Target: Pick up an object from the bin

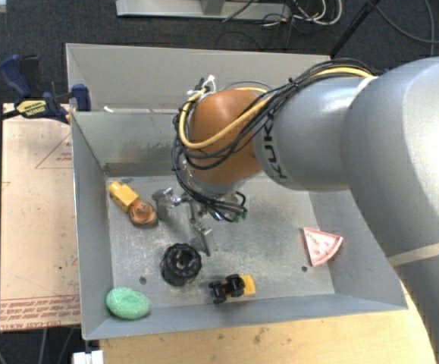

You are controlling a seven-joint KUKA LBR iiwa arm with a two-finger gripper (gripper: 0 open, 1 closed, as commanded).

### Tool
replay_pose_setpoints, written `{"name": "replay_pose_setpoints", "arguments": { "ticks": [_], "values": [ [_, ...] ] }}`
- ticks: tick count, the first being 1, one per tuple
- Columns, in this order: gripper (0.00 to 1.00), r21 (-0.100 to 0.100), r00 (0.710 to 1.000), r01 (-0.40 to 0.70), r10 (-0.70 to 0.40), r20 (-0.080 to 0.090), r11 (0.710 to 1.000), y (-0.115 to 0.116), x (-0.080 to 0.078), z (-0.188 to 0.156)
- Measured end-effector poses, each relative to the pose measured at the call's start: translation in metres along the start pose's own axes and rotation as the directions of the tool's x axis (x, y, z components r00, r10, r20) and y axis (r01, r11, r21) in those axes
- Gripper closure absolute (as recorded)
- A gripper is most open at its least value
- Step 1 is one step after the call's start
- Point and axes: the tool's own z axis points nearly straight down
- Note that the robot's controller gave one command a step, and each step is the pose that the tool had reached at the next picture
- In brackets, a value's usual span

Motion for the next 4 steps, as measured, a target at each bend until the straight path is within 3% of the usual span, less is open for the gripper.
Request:
{"name": "replay_pose_setpoints", "arguments": {
  "ticks": [2, 4],
  "values": [
    [0.0, 0.0, 0.994, -0.109, 0.109, 0.004, 0.994, 0.024, 0.06, 0.001],
    [0.0, -0.001, 1.0, 0.013, -0.013, -0.002, 1.0, 0.047, 0.081, 0.003]
  ]
}}
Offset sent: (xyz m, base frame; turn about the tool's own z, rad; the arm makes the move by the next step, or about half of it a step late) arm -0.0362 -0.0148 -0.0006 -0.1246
